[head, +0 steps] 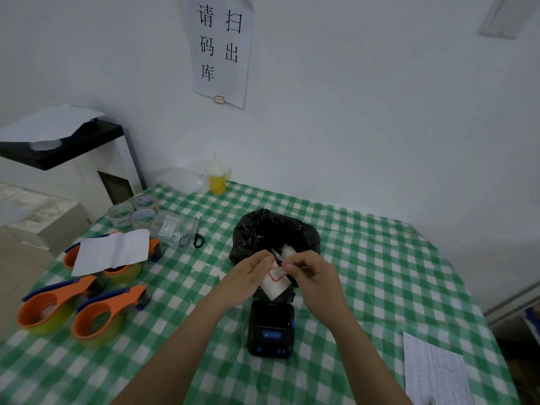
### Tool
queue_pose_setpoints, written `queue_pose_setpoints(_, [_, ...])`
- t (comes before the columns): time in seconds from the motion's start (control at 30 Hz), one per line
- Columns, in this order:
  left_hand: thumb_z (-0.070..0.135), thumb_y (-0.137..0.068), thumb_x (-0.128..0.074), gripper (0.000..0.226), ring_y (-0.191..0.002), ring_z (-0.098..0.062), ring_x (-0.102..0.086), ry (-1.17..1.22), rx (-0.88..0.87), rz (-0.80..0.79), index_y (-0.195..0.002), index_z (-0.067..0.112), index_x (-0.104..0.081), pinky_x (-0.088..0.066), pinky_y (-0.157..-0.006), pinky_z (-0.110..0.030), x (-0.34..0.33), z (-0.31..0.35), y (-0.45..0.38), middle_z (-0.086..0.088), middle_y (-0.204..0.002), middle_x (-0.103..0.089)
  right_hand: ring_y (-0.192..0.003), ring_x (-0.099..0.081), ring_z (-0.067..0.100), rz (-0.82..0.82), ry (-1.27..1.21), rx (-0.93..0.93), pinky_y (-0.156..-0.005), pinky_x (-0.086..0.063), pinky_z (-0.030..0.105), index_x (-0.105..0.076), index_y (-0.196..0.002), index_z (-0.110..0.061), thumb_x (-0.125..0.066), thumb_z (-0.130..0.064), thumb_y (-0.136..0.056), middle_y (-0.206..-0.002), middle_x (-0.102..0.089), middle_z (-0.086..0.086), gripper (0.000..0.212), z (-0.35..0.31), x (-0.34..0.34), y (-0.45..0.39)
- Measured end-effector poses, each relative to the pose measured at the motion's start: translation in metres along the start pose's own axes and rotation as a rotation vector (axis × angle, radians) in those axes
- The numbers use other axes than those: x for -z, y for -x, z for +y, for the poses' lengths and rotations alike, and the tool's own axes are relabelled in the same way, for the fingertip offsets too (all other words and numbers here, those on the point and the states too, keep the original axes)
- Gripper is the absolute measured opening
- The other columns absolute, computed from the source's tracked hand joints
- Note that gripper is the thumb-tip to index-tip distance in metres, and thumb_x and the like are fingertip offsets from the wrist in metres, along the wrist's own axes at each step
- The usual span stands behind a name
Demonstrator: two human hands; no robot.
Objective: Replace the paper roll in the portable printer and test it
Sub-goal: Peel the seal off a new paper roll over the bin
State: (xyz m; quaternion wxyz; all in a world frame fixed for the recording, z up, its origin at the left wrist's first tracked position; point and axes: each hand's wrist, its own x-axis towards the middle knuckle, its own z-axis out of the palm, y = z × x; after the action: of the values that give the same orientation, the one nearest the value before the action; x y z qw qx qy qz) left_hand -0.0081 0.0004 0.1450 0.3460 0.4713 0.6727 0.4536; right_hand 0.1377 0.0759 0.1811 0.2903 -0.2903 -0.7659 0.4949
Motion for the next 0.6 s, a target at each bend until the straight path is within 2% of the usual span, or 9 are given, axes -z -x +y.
queue_pose_setpoints(0.1, [0.046, -0.089, -0.033, 0.042, -0.072, -0.016, -0.048, 0.014, 0.006, -0.001, -0.088, 0.009, -0.053, -0.038, -0.072, -0.034, -0.001, 0.000, -0.001, -0.005, -0.078, -0.051, -0.081, -0.063, 0.011, 0.004, 0.009, 0.028, -0.075, -0.055, 0.026, -0.062, -0.069, -0.042, -0.064, -0.008, -0.085, -0.085, -0.066, -0.003, 0.038, 0.001, 0.001, 0.000])
queue_pose_setpoints(0.27, [0.053, -0.084, -0.033, 0.043, -0.072, -0.015, -0.050, 0.027, -0.004, -0.001, -0.084, 0.016, -0.055, -0.039, -0.071, -0.032, 0.000, 0.001, -0.002, 0.000, -0.076, -0.054, -0.078, -0.060, 0.007, 0.021, 0.018, 0.082, -0.070, -0.047, 0.011, -0.061, -0.070, -0.041, -0.064, -0.005, -0.084, -0.081, -0.064, -0.004, 0.039, 0.000, 0.002, 0.000])
queue_pose_setpoints(0.47, [0.032, -0.098, -0.031, 0.036, -0.064, -0.007, -0.044, 0.045, 0.011, 0.009, -0.088, 0.004, -0.052, -0.035, -0.067, -0.026, -0.002, 0.000, -0.004, 0.001, -0.073, -0.048, -0.075, -0.059, 0.006, 0.025, -0.048, 0.081, -0.068, -0.047, 0.013, -0.063, -0.073, -0.032, -0.060, -0.003, -0.086, -0.082, -0.064, 0.004, 0.032, 0.002, 0.004, 0.001])
queue_pose_setpoints(0.53, [0.032, -0.098, -0.031, 0.035, -0.064, -0.005, -0.044, 0.040, 0.031, 0.008, -0.088, 0.006, -0.052, -0.035, -0.067, -0.026, -0.003, -0.006, -0.007, 0.001, -0.075, -0.048, -0.072, -0.059, -0.001, 0.065, -0.146, 0.037, -0.067, -0.048, 0.012, -0.064, -0.074, -0.025, -0.059, -0.002, -0.087, -0.081, -0.067, 0.001, 0.027, 0.004, 0.008, -0.001])
queue_pose_setpoints(0.6, [0.031, -0.099, -0.031, 0.033, -0.062, 0.000, -0.045, 0.025, 0.033, 0.011, -0.081, 0.015, -0.053, -0.036, -0.067, -0.025, -0.001, -0.012, -0.007, 0.005, -0.074, -0.049, -0.072, -0.062, 0.000, 0.160, -0.326, -0.025, -0.068, -0.052, 0.014, -0.067, -0.074, -0.023, -0.058, -0.002, -0.087, -0.075, -0.070, -0.008, 0.026, 0.003, 0.013, -0.006])
